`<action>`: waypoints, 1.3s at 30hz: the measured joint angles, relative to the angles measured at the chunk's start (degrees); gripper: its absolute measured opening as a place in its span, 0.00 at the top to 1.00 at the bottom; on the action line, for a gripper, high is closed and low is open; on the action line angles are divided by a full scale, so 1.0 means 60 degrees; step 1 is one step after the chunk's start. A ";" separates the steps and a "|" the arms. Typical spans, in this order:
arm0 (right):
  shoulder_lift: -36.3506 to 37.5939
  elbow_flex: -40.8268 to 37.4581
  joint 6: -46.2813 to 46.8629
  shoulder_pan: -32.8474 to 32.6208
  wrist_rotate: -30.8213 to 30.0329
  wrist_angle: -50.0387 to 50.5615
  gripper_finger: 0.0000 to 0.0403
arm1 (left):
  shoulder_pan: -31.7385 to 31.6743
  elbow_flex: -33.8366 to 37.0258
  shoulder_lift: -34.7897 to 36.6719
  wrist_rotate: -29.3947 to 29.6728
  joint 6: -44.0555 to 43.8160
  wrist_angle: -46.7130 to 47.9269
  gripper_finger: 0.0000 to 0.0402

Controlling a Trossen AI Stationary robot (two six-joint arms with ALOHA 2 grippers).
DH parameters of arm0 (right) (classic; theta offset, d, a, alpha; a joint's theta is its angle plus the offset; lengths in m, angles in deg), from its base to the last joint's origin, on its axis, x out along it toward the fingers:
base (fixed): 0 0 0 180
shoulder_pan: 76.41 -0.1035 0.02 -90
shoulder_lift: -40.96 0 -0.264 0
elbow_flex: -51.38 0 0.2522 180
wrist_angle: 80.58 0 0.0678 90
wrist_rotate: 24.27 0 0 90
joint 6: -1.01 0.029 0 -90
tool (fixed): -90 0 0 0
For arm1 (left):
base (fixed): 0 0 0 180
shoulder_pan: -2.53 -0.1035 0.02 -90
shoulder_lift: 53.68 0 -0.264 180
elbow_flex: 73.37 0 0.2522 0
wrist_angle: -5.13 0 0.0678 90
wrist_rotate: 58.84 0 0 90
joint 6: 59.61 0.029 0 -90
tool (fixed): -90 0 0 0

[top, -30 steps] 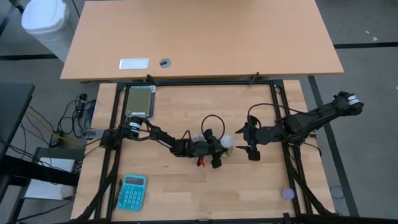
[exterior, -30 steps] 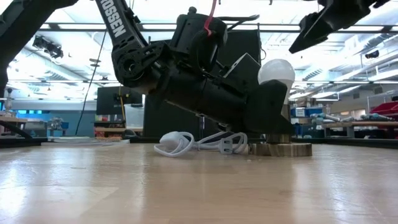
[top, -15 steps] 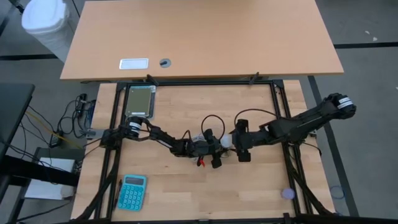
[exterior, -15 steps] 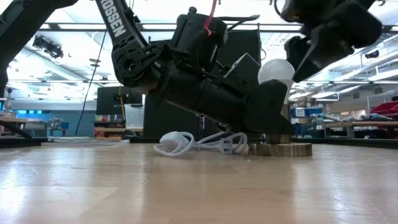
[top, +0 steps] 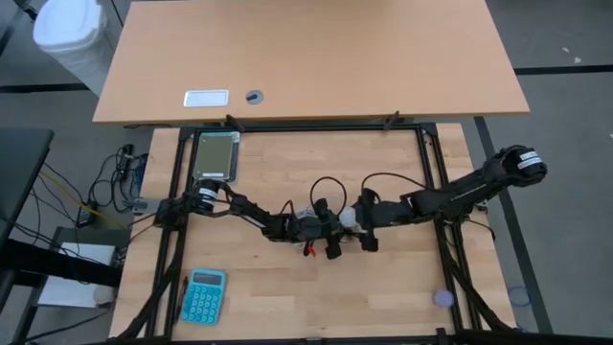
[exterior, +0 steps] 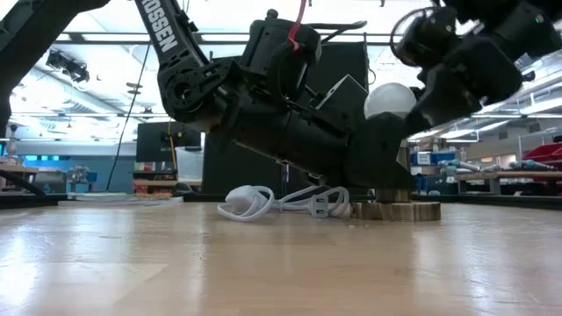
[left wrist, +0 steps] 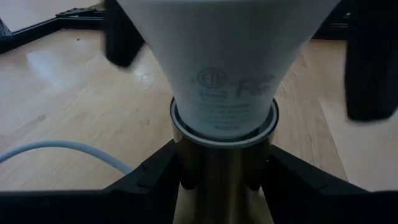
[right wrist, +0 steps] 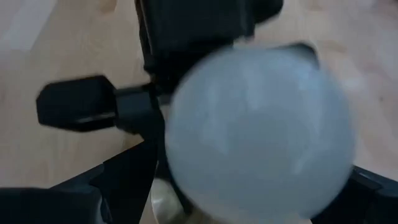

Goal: Screw lightbulb
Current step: Insert the lightbulb into the lamp

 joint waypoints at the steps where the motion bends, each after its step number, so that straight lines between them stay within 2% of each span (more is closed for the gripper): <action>1: 0.0000 -0.0241 0.0104 0.0000 -0.0003 -0.0381 0.14 | 0.0000 0.0000 0.0000 0.0000 0.0000 0.0000 0.52; 9: 0.0000 -0.1913 0.0409 -0.0015 -0.0192 -0.4104 0.14 | 0.0000 0.0000 0.0000 0.0000 0.0000 0.0017 0.52; 14: 0.0004 -0.2408 0.0478 -0.0015 -0.0322 -0.5162 0.21 | 0.0000 0.0000 0.0004 0.0000 -0.0002 0.0040 0.52; 25: -0.0398 -0.2453 0.0141 -0.0018 -0.0313 -0.5963 0.42 | 0.0000 0.0007 0.0004 0.0009 -0.0010 0.0057 0.52; 30: -0.0820 -0.2453 0.0138 -0.0018 -0.0325 -0.6548 0.42 | 0.0001 0.0015 0.0010 0.0064 -0.0022 0.0077 0.52; 39: -0.0896 -0.2453 0.0392 -0.0171 -0.0668 -0.6515 0.43 | 0.0004 0.0015 0.0011 0.0140 -0.0242 0.0142 0.52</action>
